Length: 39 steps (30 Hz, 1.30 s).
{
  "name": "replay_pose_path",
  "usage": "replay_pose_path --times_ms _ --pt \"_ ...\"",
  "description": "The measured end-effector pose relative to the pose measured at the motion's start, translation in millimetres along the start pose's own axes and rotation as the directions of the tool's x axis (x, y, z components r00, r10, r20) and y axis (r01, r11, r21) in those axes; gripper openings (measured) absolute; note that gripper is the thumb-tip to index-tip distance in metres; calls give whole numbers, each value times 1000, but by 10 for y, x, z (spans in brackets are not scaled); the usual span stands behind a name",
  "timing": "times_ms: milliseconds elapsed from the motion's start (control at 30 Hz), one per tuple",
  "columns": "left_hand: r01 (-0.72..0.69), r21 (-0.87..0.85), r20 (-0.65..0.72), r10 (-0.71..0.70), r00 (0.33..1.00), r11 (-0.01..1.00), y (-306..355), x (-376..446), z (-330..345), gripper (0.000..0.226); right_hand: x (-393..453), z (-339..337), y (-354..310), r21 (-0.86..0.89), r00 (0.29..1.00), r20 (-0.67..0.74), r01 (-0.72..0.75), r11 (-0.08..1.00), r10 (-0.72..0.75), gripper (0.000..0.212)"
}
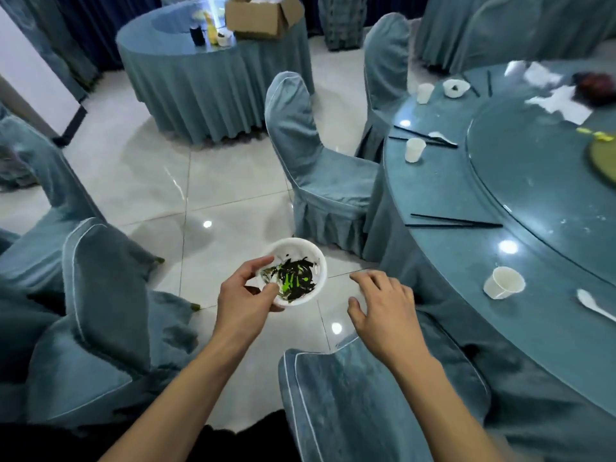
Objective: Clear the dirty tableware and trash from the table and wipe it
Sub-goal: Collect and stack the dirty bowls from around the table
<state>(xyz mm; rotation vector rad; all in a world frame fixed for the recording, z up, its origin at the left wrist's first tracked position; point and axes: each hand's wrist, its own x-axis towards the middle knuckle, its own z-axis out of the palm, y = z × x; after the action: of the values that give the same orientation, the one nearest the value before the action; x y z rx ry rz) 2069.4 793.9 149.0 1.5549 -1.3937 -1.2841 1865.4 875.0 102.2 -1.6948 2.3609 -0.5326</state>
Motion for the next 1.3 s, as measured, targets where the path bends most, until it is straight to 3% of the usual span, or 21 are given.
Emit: replay_pose_path --times_ms 400,800,1033,1300 --pt "1 19 163 -5 987 1000 368 1317 342 47 1077 109 -11 -68 989 2 -146 987 147 41" --pt "-20 114 281 -13 960 993 755 3776 -119 49 3124 677 -810 -12 936 -35 -351 936 350 41" --pt "-31 77 284 8 959 997 1012 4951 -377 50 4366 837 -1310 -23 941 -62 -335 942 333 39" --pt "-19 65 270 1 963 998 1423 6338 -175 49 5853 979 -1285 2 940 -98 -329 944 327 41"
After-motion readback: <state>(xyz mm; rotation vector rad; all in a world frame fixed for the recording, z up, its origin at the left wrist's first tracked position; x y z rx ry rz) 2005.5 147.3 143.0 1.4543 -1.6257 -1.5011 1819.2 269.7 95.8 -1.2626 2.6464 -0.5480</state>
